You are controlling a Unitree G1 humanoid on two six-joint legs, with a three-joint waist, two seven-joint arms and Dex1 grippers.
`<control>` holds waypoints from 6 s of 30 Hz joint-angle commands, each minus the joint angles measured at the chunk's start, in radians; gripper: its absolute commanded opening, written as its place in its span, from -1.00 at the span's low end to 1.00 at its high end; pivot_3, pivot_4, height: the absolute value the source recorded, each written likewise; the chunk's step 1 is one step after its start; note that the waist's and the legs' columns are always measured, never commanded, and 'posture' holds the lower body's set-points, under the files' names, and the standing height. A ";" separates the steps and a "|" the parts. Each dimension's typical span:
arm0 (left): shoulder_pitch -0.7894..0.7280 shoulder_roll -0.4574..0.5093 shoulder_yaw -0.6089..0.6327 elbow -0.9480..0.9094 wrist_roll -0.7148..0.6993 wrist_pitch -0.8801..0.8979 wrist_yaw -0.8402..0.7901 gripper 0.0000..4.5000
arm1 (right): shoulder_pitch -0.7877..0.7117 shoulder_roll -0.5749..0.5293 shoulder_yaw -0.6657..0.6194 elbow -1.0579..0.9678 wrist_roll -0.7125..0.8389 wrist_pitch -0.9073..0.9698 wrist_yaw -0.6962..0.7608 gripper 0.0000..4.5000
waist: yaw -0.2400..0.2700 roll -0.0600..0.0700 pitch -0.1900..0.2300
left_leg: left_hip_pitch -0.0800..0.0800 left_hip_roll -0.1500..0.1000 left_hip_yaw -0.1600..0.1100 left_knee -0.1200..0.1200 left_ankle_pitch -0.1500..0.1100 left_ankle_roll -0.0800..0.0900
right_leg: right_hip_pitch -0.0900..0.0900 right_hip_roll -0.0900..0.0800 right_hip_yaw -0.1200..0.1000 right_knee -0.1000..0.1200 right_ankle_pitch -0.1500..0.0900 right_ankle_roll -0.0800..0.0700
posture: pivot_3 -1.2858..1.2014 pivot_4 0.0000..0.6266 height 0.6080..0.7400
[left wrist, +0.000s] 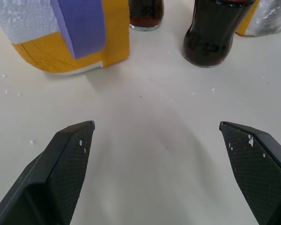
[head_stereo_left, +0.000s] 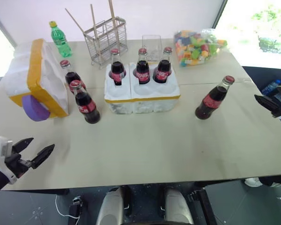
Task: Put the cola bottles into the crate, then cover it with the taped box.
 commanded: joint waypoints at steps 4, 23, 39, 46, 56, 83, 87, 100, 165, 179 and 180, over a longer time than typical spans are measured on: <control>-0.026 0.008 0.017 -0.031 -0.031 0.009 0.001 0.99 | -0.051 -0.046 -0.038 0.048 0.019 -0.004 0.027 1.00 | 0.000 0.000 0.000 | 0.000 0.000 0.000 0.000 0.000 0.000 | 0.000 0.000 0.000 0.000 0.000 0.000 | 0.03 -0.52 0.94; -0.463 0.078 -0.291 0.031 -0.014 0.040 0.039 0.99 | -0.630 -0.194 0.287 -0.180 0.200 0.452 0.644 1.00 | 0.001 0.005 0.001 | -0.002 0.001 0.003 0.000 0.002 -0.002 | 0.000 0.000 0.002 0.004 0.003 0.004 | 0.03 -0.52 0.94; -0.696 -0.041 -0.499 0.273 0.189 -0.131 0.055 0.99 | -0.642 -0.099 0.307 -0.317 0.226 0.531 0.623 1.00 | 0.003 0.004 0.002 | -0.001 0.001 0.008 0.002 0.003 -0.002 | -0.001 0.000 0.002 0.006 0.003 0.005 | 0.03 -0.52 0.94; -0.773 -0.069 -0.514 0.363 0.218 -0.152 0.055 0.99 | -0.604 -0.092 0.289 -0.372 0.246 0.557 0.595 1.00 | 0.003 0.004 0.002 | -0.001 0.001 0.008 0.004 0.003 -0.002 | 0.000 -0.001 0.003 0.007 0.003 0.005 | 0.03 -0.52 0.94; -0.764 0.015 -0.487 0.238 0.087 0.010 -0.090 0.22 | -0.594 -0.087 0.282 -0.380 0.249 0.547 0.545 1.00 | 0.000 0.003 0.002 | -0.001 0.001 0.009 0.004 0.003 -0.002 | -0.001 -0.001 0.003 0.007 0.004 0.005 | 0.03 -0.52 0.94; -1.535 -0.265 -0.757 0.710 0.148 -0.031 -0.196 0.22 | -0.549 -0.050 0.235 -0.393 0.255 0.528 0.416 1.00 | 0.024 0.001 0.003 | -0.001 -0.003 0.012 0.007 0.004 -0.002 | 0.003 0.001 0.003 0.007 0.006 0.010 | 0.03 -0.52 0.94; -1.579 -0.347 -0.807 0.887 0.273 -0.163 -0.154 0.22 | -0.510 -0.059 0.212 -0.424 0.267 0.541 0.401 1.00 | 0.021 0.001 0.003 | -0.001 -0.003 0.012 0.007 0.004 -0.002 | 0.002 0.001 0.003 0.007 0.006 0.010 | 0.03 -0.52 0.94; -1.522 -0.419 -0.885 0.963 0.475 -0.270 -0.108 0.22 | -0.473 -0.064 0.239 -0.417 0.215 0.479 0.389 1.00 | 0.024 0.000 0.003 | -0.002 -0.001 0.012 0.008 0.003 -0.001 | 0.001 -0.001 0.003 0.007 0.006 0.009 | 0.03 -0.52 0.94; -1.146 -0.227 -0.525 0.743 0.504 -0.154 0.471 0.24 | -0.545 -0.013 0.286 -0.341 0.205 0.441 0.403 1.00 | 0.024 -0.001 0.002 | 0.001 0.000 0.012 0.008 0.003 -0.001 | 0.005 0.000 0.002 0.007 0.007 0.009 | 0.03 -0.52 0.94; -1.279 -0.104 -0.435 0.412 0.211 0.162 0.252 0.26 | -0.539 -0.008 0.297 -0.330 0.190 0.426 0.400 1.00 | 0.026 -0.005 0.005 | -0.002 0.000 0.012 0.008 0.003 -0.001 | 0.003 0.000 0.002 0.007 0.007 0.009 | 0.03 -0.52 0.94; -1.314 -0.095 -0.435 0.397 0.184 0.187 0.234 0.26 | -0.539 -0.007 0.298 -0.331 0.188 0.425 0.400 1.00 | 0.026 -0.006 0.005 | -0.002 0.000 0.011 0.008 0.003 -0.001 | 0.003 0.000 0.002 0.006 0.007 0.009 | 0.03 -0.52 0.94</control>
